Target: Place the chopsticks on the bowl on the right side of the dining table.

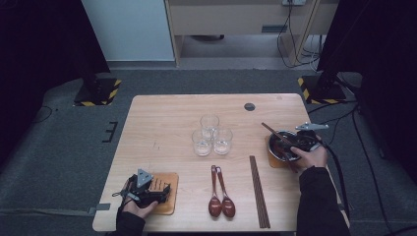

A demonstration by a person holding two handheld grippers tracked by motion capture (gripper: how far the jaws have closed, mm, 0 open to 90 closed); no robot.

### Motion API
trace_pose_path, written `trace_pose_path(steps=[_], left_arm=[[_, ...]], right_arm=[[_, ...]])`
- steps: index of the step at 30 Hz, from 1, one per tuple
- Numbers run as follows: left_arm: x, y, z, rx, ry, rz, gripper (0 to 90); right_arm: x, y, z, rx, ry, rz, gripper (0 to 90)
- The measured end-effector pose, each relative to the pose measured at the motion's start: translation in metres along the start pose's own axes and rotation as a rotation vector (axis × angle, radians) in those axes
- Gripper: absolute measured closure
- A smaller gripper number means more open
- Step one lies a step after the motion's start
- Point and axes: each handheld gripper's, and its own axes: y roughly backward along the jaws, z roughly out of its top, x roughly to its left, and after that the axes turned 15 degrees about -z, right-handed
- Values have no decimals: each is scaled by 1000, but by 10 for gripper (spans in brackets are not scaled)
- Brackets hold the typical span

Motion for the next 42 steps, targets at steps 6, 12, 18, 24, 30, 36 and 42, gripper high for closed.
trace_pose_path(steps=[6,12,18,24,30,36,42], left_arm=[[0,0,0,0,0,0,17],[0,0,0,0,0,0,17],[0,0,0,0,0,0,17],[0,0,0,0,-1,-1,18],[0,0,0,0,-1,-1,18],[0,0,0,0,-1,-1,17],[0,0,0,0,-1,-1,17]], right_arm=[[1,-1,-1,12,8,13,341],[2,-1,-1,23,25,29,351],[3,0,-1,26,46,44,366],[5,1,-1,30,77,67,385],[8,2,0,43,87,85,382],[8,7,1,22,66,81,370],[6,17,3,-21,47,66,391]])
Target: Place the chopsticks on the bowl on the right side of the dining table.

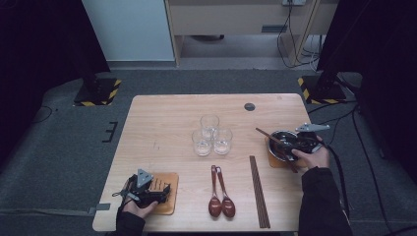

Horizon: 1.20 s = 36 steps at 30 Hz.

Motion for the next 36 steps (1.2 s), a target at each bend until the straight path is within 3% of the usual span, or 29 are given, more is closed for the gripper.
trace_pose_path(steps=[10,20,36], left_arm=[[0,0,0,0,0,0,18],[0,0,0,0,0,0,18],[0,0,0,0,0,0,17]], right_arm=[[4,19,-2,-44,-22,-36,445],[-3,41,-17,-64,-84,-82,534],[-1,47,-37,48,-96,-111,675]])
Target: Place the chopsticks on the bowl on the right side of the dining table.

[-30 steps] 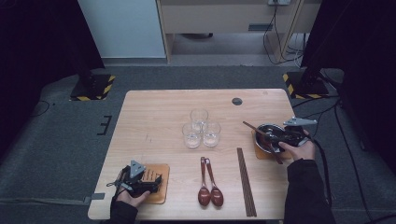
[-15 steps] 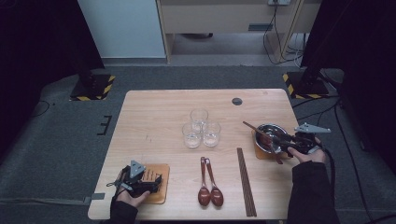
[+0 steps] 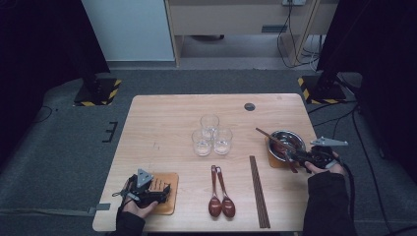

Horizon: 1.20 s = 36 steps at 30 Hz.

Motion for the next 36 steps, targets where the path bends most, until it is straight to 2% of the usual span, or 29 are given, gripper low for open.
trace_pose_path(steps=[8,14,25,36], left_arm=[[0,0,0,0,0,0,17],[0,0,0,0,0,0,17],[0,0,0,0,0,0,18],[0,0,0,0,0,0,17]], right_arm=[[-6,0,-4,53,-32,-25,690],[-11,0,-7,70,-51,-49,681],[-15,-2,-9,66,-80,-81,627],[-22,-5,-11,44,-93,-115,515]])
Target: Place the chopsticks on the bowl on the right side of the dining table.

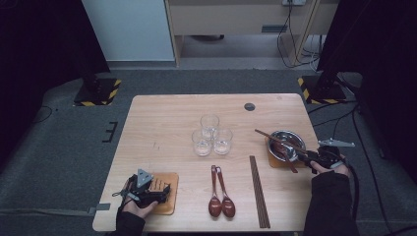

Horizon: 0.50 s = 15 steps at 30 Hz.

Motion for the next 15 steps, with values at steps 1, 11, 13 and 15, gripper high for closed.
trace_pose_path(steps=[1,11,13,15], left_arm=[[0,0,0,0,0,0,17],[0,0,0,1,0,0,17],[0,0,0,0,0,0,17],[0,0,0,0,0,0,17]], right_arm=[[-1,-1,0,-4,-2,1,506],[-8,-6,-1,-21,-2,0,457],[-8,-6,-1,-19,1,1,456],[-8,-6,-1,-20,2,1,454]])
